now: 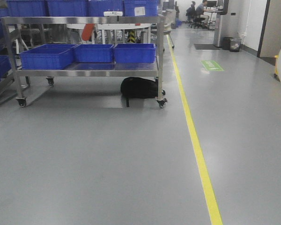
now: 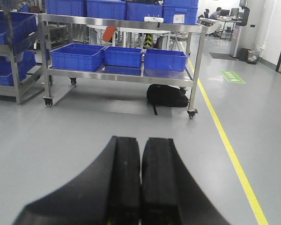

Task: Move white bin to right shelf second layer
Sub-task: 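Drive the base away from the table holding the white bin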

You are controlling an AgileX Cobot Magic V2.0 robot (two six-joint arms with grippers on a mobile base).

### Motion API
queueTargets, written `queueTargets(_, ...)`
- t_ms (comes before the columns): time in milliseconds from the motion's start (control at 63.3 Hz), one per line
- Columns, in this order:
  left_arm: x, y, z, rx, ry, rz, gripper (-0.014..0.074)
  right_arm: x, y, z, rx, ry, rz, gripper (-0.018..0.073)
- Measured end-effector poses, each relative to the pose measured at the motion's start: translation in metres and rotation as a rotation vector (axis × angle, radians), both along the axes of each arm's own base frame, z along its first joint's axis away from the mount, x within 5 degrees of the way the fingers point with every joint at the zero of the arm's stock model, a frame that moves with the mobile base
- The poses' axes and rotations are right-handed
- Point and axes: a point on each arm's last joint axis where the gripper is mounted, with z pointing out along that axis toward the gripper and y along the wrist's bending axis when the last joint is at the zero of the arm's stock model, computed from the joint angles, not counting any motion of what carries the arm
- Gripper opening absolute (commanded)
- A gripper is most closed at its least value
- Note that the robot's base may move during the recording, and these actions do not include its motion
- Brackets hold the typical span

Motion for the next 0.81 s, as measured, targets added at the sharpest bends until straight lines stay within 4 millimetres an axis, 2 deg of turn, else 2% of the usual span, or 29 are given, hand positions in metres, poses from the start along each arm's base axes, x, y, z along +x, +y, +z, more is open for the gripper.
queueTargets(806,0.0000,0.0000,0.0000,0.000,0.000,0.000,0.0085,0.0000,0.0000,0.0000,0.000,0.000,0.000,0.0050)
